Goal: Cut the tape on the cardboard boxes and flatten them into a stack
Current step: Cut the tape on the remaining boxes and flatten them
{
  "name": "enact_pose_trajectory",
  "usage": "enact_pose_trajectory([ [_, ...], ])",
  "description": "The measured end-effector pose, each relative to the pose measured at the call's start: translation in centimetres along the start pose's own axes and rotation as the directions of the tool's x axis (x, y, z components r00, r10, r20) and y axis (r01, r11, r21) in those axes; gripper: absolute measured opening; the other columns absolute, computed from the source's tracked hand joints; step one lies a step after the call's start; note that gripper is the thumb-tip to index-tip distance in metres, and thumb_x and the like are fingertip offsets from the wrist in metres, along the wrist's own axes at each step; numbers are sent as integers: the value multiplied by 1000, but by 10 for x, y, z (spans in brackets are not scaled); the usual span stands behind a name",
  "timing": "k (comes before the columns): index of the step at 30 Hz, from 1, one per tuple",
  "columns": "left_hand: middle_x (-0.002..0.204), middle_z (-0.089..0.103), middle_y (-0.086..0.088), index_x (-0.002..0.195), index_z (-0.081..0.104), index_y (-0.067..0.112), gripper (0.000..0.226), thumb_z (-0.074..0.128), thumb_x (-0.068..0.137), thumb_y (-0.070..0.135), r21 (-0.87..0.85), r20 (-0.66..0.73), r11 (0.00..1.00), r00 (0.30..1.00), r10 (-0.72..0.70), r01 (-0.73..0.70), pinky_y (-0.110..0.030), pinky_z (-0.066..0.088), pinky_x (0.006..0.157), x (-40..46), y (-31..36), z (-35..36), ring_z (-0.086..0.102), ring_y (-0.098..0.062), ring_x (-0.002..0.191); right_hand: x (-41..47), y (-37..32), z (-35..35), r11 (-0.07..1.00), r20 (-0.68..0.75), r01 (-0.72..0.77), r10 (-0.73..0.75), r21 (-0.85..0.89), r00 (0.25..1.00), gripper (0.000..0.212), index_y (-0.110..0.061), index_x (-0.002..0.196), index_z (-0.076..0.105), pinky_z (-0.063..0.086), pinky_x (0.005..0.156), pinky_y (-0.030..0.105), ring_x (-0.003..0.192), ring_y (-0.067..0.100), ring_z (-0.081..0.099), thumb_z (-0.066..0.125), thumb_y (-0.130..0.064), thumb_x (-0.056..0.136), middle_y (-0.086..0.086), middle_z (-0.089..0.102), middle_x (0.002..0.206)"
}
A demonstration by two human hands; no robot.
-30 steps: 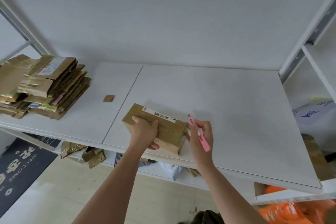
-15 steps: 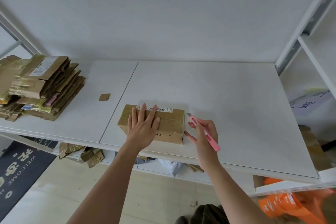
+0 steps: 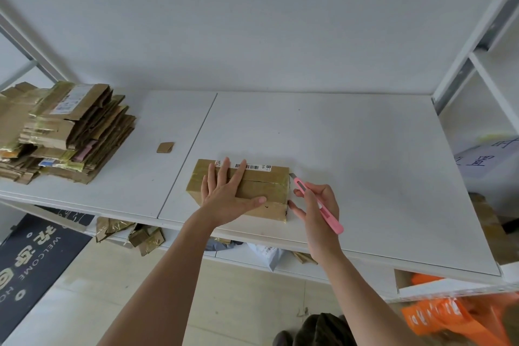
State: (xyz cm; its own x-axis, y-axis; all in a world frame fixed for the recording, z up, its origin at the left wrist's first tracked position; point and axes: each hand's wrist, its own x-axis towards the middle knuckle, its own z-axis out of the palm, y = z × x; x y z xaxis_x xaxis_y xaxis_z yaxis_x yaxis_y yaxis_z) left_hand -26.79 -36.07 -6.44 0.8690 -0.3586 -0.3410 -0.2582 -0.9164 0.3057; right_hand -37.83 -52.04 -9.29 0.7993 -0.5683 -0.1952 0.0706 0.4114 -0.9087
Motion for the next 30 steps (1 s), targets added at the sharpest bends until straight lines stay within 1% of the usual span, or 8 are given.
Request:
enact_pose_trajectory([
  [4,161,-24,6,153,-6,46,100,49,77,80,-1,-13,1000,1000,4,-5,-44,-16,118,0,0,1,-32,-23,145,0,0,1,1000,-10,-19,19,-17,1000,8,-7,95,56,59,88,41,103,12,67,50,-7,101,-8,72,94],
  [8,161,-23,5,154,-7,45,97,47,80,78,17,-30,1000,1000,7,-6,-45,-15,118,-1,0,2,-32,-24,145,2,-3,0,999,0,-31,31,-22,1000,13,-7,90,56,59,87,42,99,13,68,50,-4,100,-2,70,87],
  [10,161,-23,5,154,-8,45,96,46,81,78,35,-34,999,999,5,-3,-45,-15,118,0,1,2,-31,-24,145,-1,-4,-2,999,4,-27,27,-34,1000,14,-6,88,55,59,86,42,104,16,68,49,-2,100,2,68,83],
  [15,162,-23,3,154,-8,44,97,45,81,78,44,-40,999,999,11,-10,-46,-14,118,0,0,3,-30,-25,146,-12,-1,-8,997,51,13,-9,-72,999,12,0,89,51,59,86,43,111,21,67,47,3,100,15,64,96],
  [21,162,-22,2,154,-9,43,98,44,80,80,56,-41,998,999,17,-14,-47,-14,118,1,-1,4,-30,-26,146,-18,2,-18,987,107,60,-45,-148,993,11,1,89,52,59,87,43,103,18,70,48,3,99,5,69,98],
  [26,162,-21,3,154,-8,44,99,43,78,82,58,-50,998,998,31,-28,-48,-13,119,0,-4,6,-29,-26,146,-24,-1,-30,960,189,108,-59,-259,980,11,0,87,54,59,88,44,101,19,69,50,2,98,10,67,90],
  [28,163,-20,3,154,-8,44,100,42,76,83,65,-56,997,998,34,-30,-48,-12,120,-1,-6,7,-29,-26,146,-23,-6,-38,934,265,152,-65,-324,962,15,-9,86,58,59,85,50,95,25,68,53,-1,98,11,67,88],
  [30,163,-19,2,154,-7,44,100,42,75,84,52,-67,998,997,25,-22,-48,-12,120,0,-6,7,-28,-26,147,-21,-13,-49,889,331,198,-56,-413,942,19,-20,80,60,56,78,58,86,36,64,56,-11,96,11,66,84],
])
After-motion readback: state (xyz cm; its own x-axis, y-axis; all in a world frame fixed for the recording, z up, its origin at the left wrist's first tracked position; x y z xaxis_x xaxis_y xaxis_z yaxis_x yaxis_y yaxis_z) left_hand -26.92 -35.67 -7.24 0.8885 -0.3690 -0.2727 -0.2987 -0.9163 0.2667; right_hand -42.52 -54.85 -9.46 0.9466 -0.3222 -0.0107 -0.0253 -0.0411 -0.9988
